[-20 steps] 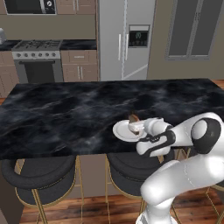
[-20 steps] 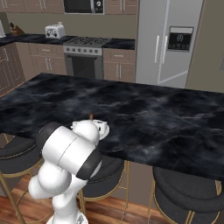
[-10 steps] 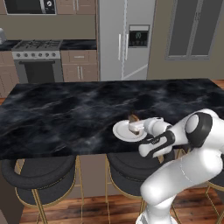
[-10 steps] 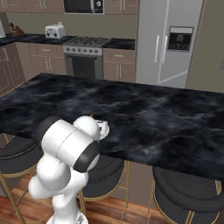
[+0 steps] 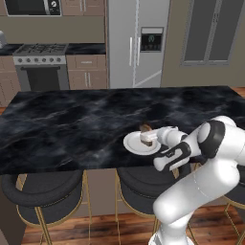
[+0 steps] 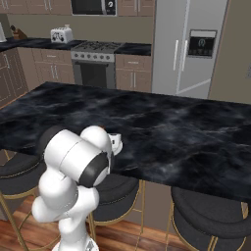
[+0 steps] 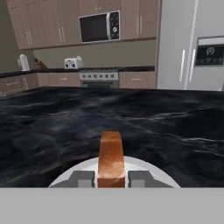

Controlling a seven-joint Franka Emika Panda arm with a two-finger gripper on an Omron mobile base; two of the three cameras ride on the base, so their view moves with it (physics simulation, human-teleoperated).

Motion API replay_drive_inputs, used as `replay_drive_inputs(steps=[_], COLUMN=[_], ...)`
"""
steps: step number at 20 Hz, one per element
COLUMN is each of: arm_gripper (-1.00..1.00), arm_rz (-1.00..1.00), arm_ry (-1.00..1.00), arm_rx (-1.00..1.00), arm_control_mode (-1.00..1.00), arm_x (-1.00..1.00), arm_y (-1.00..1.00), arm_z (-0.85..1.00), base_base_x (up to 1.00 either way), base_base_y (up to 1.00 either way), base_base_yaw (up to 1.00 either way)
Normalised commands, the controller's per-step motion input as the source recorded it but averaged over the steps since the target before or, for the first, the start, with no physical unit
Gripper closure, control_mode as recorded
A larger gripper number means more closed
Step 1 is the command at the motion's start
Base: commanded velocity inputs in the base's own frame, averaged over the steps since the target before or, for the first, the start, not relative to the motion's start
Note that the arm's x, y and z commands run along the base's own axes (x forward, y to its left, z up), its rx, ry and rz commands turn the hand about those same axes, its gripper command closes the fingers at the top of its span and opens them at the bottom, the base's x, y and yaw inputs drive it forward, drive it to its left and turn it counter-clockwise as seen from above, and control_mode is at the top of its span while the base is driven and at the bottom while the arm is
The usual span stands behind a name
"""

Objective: Start the toaster. Once the lever pops up, take the bread to the plate on the dining counter.

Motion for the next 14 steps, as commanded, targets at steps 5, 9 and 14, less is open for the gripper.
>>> replay_drive_inputs(steps=[5, 9, 14], arm_gripper=[-1.0, -1.0, -1.0], arm_rz=[0.0, 0.0, 0.0], arm_ry=[0.0, 0.0, 0.0], arm_rx=[0.0, 0.0, 0.0], arm_control_mode=[-1.0, -1.0, -1.0], arm_x=[0.0, 0.0, 0.0], arm_y=[0.0, 0.0, 0.0], arm_z=[0.0, 0.0, 0.09], base_base_x=[0.0, 0.0, 0.0], base_base_y=[0.0, 0.0, 0.0], base_base_yaw=[0.0, 0.0, 0.0])
